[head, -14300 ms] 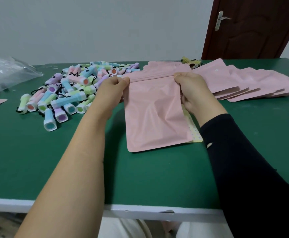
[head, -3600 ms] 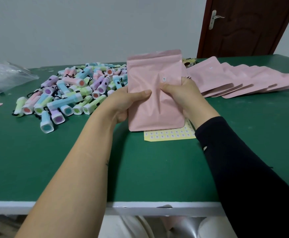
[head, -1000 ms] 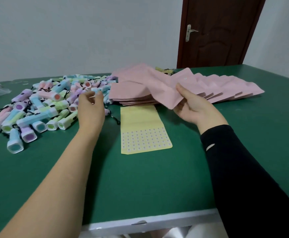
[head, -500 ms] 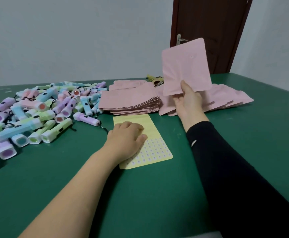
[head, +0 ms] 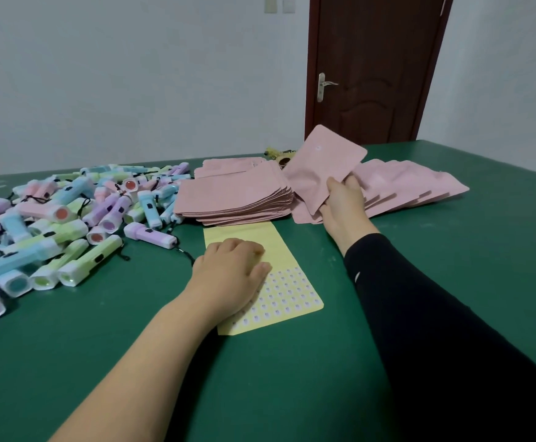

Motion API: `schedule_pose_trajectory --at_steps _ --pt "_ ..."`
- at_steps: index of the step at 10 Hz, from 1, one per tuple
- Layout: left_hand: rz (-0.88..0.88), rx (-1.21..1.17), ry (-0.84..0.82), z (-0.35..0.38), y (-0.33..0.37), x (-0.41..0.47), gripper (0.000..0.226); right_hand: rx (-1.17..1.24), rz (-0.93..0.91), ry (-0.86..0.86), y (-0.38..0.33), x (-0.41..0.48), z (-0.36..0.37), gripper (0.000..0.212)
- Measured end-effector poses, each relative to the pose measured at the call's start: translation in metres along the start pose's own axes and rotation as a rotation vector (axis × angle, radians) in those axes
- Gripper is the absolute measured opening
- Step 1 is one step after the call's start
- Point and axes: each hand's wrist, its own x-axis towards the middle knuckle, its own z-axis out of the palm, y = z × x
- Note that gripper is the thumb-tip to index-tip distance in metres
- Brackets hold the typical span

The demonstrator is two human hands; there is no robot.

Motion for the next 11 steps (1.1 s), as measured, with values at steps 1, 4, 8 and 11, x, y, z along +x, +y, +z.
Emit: schedule_pose_trajectory --at_steps 1,4,8,11 --pt "0.006 0.001 0.002 -0.001 0.000 -0.001 0.043 -0.131 -0.035 -0.013 0.005 -0.002 0.004 0.034" --pt "0.008 -0.001 -0.012 -0.001 0.001 -0.002 0.043 -0.615 -0.115 0.034 0.015 -0.002 0.002 0.017" --pt "0.010 -0.002 -0.024 -0.002 0.001 -0.002 0.042 -0.728 -0.181 0.191 0.015 0.001 -0.011 0.042" --pt "0.013 -0.002 -0.026 -0.003 0.002 -0.003 0.042 -0.697 -0.133 0.217 0.016 0.004 -0.013 0.044"
